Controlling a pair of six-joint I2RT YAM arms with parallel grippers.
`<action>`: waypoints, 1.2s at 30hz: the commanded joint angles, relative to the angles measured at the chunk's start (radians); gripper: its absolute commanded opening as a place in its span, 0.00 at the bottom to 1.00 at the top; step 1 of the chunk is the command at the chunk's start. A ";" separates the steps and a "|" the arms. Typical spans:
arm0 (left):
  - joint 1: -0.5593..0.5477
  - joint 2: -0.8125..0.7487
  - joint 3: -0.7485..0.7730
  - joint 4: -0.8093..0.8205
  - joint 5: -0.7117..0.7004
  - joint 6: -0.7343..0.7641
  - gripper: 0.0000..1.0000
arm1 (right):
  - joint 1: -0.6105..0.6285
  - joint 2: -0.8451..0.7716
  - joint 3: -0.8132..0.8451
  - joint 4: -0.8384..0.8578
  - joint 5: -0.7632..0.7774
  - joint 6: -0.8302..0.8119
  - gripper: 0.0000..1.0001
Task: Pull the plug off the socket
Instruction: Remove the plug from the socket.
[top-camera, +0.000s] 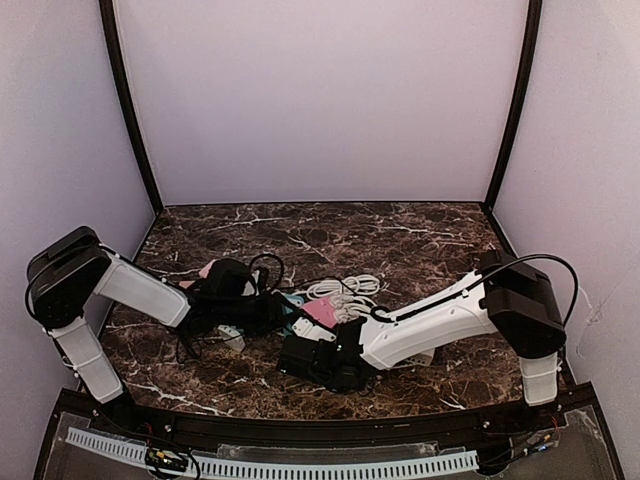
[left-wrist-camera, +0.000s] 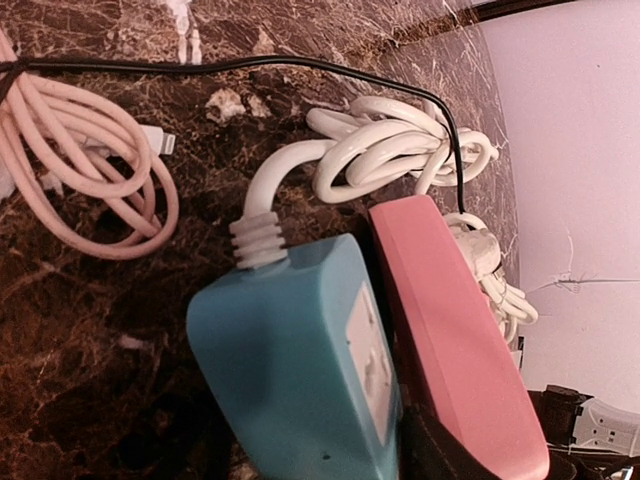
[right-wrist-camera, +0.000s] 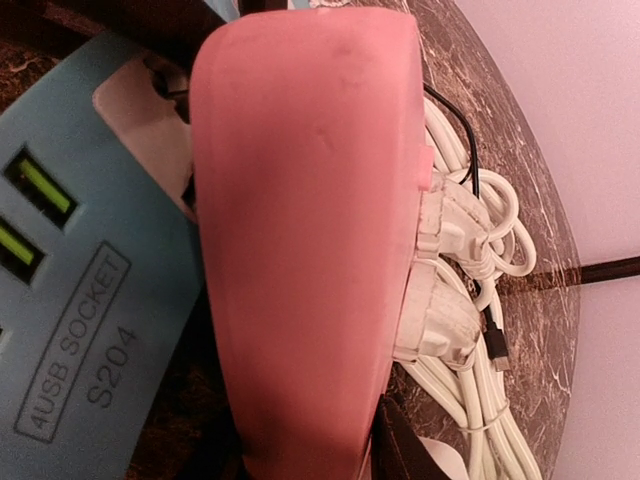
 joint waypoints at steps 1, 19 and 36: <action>-0.008 0.029 0.003 0.004 0.001 0.004 0.52 | -0.013 -0.006 0.000 0.051 -0.072 0.015 0.14; -0.032 -0.002 0.054 -0.153 -0.071 0.116 0.08 | -0.013 -0.052 -0.039 0.072 -0.097 0.030 0.00; -0.028 -0.051 0.077 -0.258 -0.134 0.228 0.06 | -0.066 -0.180 -0.099 0.077 -0.135 0.096 0.00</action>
